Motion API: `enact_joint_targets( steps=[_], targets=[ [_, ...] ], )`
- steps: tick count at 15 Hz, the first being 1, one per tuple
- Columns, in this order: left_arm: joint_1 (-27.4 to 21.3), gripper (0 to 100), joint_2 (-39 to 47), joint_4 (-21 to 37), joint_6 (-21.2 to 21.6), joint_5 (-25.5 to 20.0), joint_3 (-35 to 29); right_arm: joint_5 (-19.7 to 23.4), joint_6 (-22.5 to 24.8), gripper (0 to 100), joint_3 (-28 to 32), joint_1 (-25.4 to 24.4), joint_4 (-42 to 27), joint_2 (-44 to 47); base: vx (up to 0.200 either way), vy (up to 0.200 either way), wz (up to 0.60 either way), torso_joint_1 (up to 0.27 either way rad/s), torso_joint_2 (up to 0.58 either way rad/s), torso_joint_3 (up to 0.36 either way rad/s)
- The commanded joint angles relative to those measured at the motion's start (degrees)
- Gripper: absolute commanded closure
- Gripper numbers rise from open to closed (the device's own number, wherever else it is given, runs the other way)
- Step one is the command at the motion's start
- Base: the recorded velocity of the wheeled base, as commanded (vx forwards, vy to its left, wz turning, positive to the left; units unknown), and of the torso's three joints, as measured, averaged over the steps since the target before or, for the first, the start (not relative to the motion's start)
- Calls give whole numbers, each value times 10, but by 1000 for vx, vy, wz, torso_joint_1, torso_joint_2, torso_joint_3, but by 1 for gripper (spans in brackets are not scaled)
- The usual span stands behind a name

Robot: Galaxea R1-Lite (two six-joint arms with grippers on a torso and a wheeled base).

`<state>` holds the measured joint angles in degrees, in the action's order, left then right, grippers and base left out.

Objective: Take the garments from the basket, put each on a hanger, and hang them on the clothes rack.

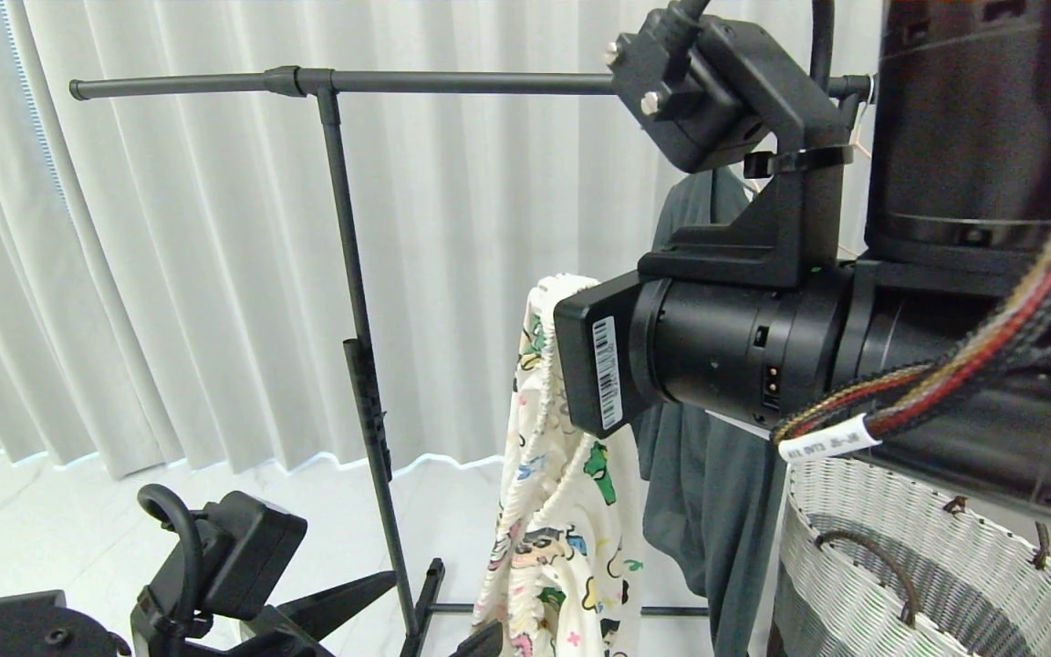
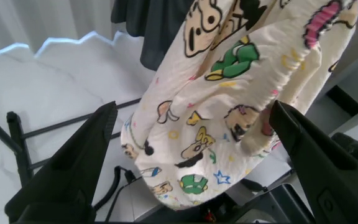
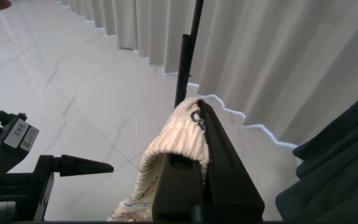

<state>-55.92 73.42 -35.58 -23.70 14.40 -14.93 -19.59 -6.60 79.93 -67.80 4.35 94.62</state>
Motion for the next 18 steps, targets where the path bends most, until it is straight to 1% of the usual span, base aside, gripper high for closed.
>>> enact_joint_targets(
  steps=[1, 4, 7, 10, 12, 15, 16, 17, 18],
  targets=[
    [1, 0, 0, 0, 0, 0, 1, 1, 0, 100, 0, -2, 0, -2, 0, 0, 0, 0, 0, 0],
    [1, 0, -1, -11, 2, -1, -3, 1, 0, 100, 0, -2, 0, -2, 0, 0, 0, 0, 0, 0],
    [11, 0, 21, -15, 9, -3, -3, 2, 0, 100, 0, -6, 1, -1, 0, 0, 0, 0, 0, 0],
    [16, 0, 47, -13, 80, -11, 15, 1, 0, 100, -2, -8, 0, -8, 0, 0, 0, 0, 0, 0],
    [17, 0, 47, -14, 96, -10, 32, 1, 0, 100, -7, -4, -13, -22, 0, 0, 0, 0, 0, 0],
    [27, 0, 45, -15, 97, -8, 36, 1, 2, 100, -7, 23, -56, -43, 0, 0, 0, 0, 0, 0],
    [27, 100, 41, -15, 100, -6, 35, -1, 3, 100, -13, 38, -74, -53, 0, 0, 0, 0, 0, 0],
    [27, 100, 37, -15, 118, 13, 36, -2, 5, 100, -21, 56, -96, -66, 0, 0, 0, 0, 0, 0],
    [27, 100, 30, -15, 160, 52, 38, -2, 8, 100, -36, 72, -119, -85, 0, 0, 0, 0, 0, 0]
  ],
)
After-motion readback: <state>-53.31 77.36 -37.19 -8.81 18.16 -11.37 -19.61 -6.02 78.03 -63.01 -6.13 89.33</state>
